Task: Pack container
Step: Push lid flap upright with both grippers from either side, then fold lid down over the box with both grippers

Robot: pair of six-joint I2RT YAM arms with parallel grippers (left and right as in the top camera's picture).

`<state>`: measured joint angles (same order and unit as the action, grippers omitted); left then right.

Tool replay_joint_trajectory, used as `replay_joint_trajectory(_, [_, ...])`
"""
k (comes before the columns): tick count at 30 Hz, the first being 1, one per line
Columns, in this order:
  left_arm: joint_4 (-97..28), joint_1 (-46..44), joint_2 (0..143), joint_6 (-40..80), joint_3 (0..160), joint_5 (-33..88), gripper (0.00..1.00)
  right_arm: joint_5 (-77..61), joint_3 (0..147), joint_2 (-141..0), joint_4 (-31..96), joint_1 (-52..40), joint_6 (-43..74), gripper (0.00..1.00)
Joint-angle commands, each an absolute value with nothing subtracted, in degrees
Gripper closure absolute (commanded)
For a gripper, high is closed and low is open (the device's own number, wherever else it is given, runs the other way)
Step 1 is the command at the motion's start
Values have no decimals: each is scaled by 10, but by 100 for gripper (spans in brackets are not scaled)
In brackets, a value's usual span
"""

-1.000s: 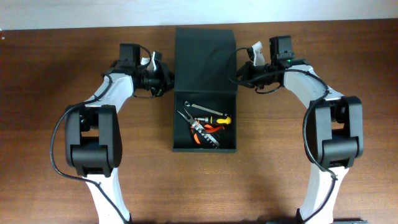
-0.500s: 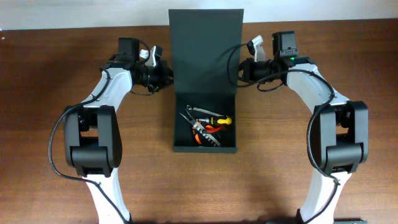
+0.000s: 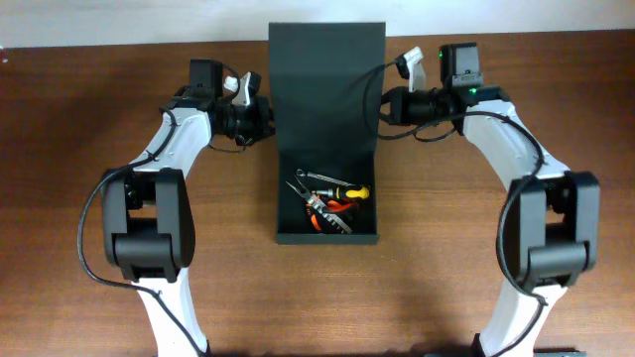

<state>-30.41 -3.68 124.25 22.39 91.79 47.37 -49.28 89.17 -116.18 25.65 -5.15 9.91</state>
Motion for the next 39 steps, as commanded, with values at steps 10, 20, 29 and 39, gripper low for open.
replay_joint_trajectory(10, [-449, -35, 1236, 103, 994, 463, 98, -518, 905, -1088, 384, -63, -7, 96])
replay_joint_trajectory(20, [-568, -36, 1233, 35, 1042, 395, 98, -441, 905, -1040, 523, -63, -73, 96])
replay_joint_trajectory(29, [-588, -36, 1218, 31, 1044, 374, 98, -399, 905, -996, 586, -64, -88, 96])
replay_joint_trajectory(39, [-610, -36, 1193, 29, 1044, 297, 76, -301, 905, -974, 638, -63, -88, 96])
